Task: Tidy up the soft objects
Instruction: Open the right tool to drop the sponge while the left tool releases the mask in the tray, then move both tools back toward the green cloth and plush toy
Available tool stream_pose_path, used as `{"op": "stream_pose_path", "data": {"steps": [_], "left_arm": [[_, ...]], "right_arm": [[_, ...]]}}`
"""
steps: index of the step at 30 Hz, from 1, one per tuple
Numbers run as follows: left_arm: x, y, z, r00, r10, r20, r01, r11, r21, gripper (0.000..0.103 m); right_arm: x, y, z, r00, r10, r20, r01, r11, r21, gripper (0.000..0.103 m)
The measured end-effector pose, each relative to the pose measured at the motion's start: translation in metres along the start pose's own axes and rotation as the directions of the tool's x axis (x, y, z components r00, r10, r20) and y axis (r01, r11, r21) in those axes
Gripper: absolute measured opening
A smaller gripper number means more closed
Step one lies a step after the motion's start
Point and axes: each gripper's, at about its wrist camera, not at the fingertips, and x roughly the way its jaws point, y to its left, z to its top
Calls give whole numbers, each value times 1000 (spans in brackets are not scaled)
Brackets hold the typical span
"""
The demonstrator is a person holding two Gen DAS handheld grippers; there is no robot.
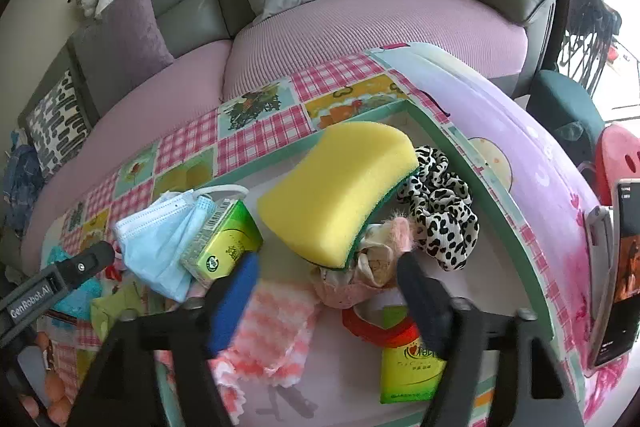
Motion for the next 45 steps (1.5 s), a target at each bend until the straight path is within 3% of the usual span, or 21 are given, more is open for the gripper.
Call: {"op": "stream_pose_path", "data": {"steps": [1, 4, 6, 25, 34, 45], "left_arm": [[2, 1, -1, 1000, 23, -2, -23, 1000, 4, 83], [7, 7, -4, 997, 81, -5, -81, 997, 12, 83], [9, 11, -6, 995, 99, -8, -99, 995, 7, 89], [-10, 78, -15, 978, 205, 26, -200, 972, -126, 92], [-19, 105, -24, 972, 233, 8, -228, 960, -162, 92], [-15, 117, -44, 976, 209, -65, -217, 964, -153, 92]], "right_arm": [[0, 0, 0, 1000, -6, 2, 6, 1000, -5, 88], [0, 0, -1, 1000, -18, 5, 18, 1000, -10, 96], [0, -1, -1, 1000, -17, 8, 17, 1000, -2, 103], [-9, 29, -3, 999, -49, 5, 50, 996, -71, 103], [-19, 77, -14, 1000, 6, -2, -6, 985, -171, 103], [-13, 116, -42, 997, 25, -70, -40, 974, -223, 103]]}}
